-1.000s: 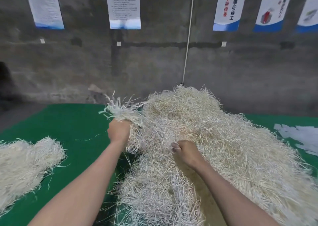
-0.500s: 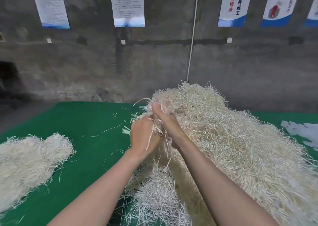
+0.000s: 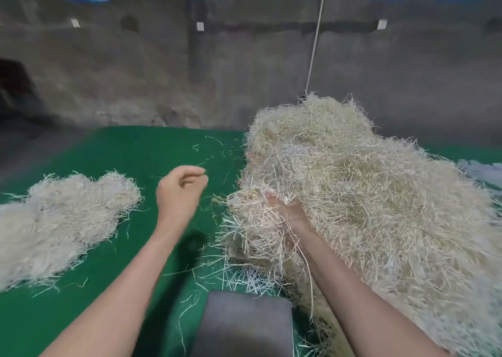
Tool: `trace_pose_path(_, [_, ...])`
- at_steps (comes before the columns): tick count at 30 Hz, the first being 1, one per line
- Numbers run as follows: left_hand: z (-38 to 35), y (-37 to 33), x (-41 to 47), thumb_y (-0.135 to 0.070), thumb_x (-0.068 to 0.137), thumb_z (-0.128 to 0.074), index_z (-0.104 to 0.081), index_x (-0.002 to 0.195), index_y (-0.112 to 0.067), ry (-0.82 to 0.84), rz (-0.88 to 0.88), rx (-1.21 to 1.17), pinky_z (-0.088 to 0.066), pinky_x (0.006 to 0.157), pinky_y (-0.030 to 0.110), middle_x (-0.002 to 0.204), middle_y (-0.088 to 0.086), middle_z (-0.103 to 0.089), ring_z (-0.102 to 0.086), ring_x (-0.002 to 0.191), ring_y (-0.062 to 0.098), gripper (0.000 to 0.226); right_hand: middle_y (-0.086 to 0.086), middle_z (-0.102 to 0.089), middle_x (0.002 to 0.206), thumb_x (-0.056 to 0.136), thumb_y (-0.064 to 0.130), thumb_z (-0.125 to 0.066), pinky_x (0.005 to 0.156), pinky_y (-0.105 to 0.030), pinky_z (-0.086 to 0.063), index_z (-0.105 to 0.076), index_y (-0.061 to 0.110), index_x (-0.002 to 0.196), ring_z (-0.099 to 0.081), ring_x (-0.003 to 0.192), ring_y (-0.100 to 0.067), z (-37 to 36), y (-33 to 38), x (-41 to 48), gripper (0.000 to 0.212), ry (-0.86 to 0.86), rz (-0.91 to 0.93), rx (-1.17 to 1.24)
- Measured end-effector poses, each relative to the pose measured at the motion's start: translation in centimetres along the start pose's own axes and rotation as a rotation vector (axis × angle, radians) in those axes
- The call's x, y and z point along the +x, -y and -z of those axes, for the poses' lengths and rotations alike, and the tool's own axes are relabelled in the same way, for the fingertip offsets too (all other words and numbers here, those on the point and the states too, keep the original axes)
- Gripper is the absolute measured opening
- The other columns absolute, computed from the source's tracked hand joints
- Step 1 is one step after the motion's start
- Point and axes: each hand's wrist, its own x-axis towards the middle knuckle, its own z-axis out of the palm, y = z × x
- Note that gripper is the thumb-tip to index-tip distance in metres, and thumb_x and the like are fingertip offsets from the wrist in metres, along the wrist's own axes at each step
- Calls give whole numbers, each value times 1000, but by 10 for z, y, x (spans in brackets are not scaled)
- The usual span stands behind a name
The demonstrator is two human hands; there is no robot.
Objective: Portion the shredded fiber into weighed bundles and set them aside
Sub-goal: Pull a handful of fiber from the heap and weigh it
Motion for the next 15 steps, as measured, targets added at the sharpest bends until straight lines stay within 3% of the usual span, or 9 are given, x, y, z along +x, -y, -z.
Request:
trace_pose_path(1, [4, 7, -4, -26, 83, -69, -65, 100, -34, -23, 60, -48, -47, 93, 31, 108, -9, -66, -61, 98, 5, 20, -17, -21, 154, 83, 53, -56, 113, -38, -21, -12, 1, 148, -25, 141, -31, -4, -2, -5, 95, 5, -8, -1])
trace_pose_path(3, [3, 19, -25, -57, 79, -58, -46, 133, -39, 237, 375, -233, -32, 108, 53, 140, -10, -44, -42, 129, 15, 58, -18, -25, 153, 83, 54, -54, 112, -37, -21, -18, -1, 147, -27, 140, -30, -16, -3, -19, 92, 32, -9, 19])
trace_pose_path(4, [1, 24, -40, -68, 74, -51, -37, 140, -41, 386, 552, -332, -28, 107, 60, 145, -9, -37, -33, 137, 23, 73, -17, -24, 153, 79, 58, -55, 112, -38, -22, -17, 1, 148, -27, 140, -30, -25, -4, -28, 98, 57, -5, 43])
trace_pose_path(6, [-4, 35, -67, -78, 71, -44, -45, 134, -44, 648, 745, -572, -42, 95, 61, 135, 3, -53, -46, 129, 31, 72, -17, -24, 153, 74, 67, -54, 109, -40, -30, -14, 4, 148, -28, 138, -33, -42, -11, -46, 105, 53, 22, 17])
trace_pose_path(7, [-5, 39, -76, -78, 74, -42, -57, 124, -43, 674, 783, -667, -48, 89, 58, 125, 5, -63, -56, 119, 32, 63, -22, -28, 150, 80, 65, -53, 103, -36, -38, -18, 3, 146, -36, 133, -36, -50, -17, -55, 98, 33, 73, -56])
trace_pose_path(9, [-7, 45, -85, -67, 83, -47, -66, 116, -30, 525, 877, -799, -52, 88, 52, 117, 11, -67, -61, 111, 34, 53, -25, -40, 141, 89, 58, -49, 83, -15, -49, -29, 7, 143, -54, 114, -31, -61, -29, -71, 77, 41, 150, -232])
trace_pose_path(10, [-7, 50, -89, -57, 88, -52, -65, 117, -21, 421, 923, -810, -53, 87, 49, 116, 15, -66, -61, 110, 36, 48, -18, -41, 142, 89, 57, -51, 82, -13, -47, -31, 13, 142, -55, 111, -22, -63, -37, -76, 72, 78, 149, -281])
trace_pose_path(13, [-10, 66, -104, -29, 96, -51, -60, 105, -5, 159, 937, -451, -53, 67, 34, 110, 12, -63, -58, 108, 30, 27, 17, -43, 131, 82, 54, -64, 84, -8, -44, -42, 50, 123, -55, 104, 8, -55, -65, -90, 47, 258, 82, -250])
trace_pose_path(15, [-13, 79, -117, -26, 98, -47, -52, 122, 1, 139, 933, -271, -46, 79, 37, 126, 22, -56, -53, 117, 36, 36, 20, -42, 125, 77, 57, -67, 90, -11, -38, -40, 50, 129, -51, 114, 1, -44, -81, -103, 59, 277, 3, -256])
